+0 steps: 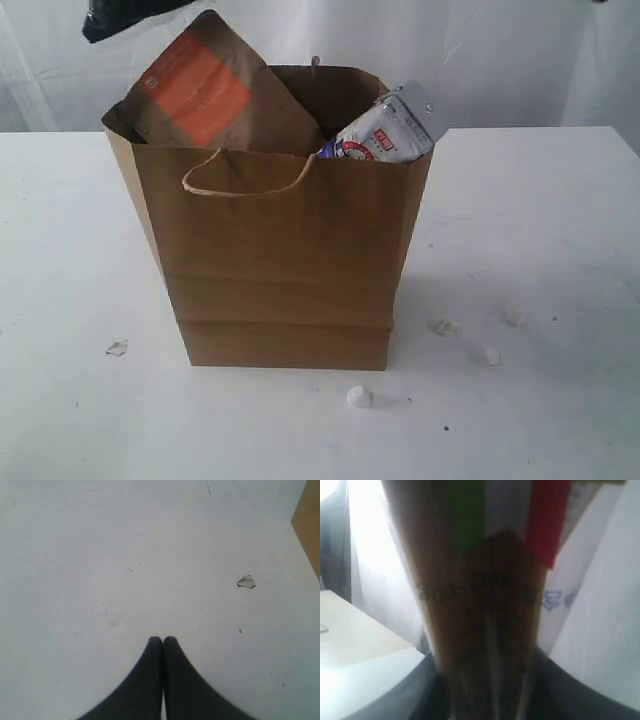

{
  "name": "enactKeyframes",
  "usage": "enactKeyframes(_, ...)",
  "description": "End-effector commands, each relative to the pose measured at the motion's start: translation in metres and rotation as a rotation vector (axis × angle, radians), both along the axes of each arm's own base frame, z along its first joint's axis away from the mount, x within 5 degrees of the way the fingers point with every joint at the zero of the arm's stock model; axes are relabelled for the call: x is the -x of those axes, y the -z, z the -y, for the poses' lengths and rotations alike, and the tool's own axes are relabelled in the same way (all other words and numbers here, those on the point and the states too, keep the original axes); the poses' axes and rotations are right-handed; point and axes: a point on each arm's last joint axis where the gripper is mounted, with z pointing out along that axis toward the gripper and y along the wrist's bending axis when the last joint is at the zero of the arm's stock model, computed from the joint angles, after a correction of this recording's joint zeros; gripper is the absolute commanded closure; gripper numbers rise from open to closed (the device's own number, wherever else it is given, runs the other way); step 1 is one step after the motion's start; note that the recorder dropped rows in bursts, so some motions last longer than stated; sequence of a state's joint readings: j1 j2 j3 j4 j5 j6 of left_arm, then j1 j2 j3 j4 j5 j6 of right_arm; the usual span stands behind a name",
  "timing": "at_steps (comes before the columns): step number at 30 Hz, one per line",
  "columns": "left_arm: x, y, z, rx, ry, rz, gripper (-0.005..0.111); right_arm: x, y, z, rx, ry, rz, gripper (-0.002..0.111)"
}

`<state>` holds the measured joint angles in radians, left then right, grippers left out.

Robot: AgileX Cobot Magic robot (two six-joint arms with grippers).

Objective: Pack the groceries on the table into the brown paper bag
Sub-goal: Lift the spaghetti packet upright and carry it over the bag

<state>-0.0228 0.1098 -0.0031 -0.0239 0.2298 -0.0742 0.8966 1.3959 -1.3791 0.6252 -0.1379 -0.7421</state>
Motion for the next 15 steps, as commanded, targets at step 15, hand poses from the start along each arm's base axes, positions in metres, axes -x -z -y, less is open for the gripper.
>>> enactKeyframes(15, 0.0, 0.001, 0.0, 0.012, -0.002, -0.002, 0.107, -0.021, 0.055, -0.001, 0.12, 0.175, -0.076, 0.108)
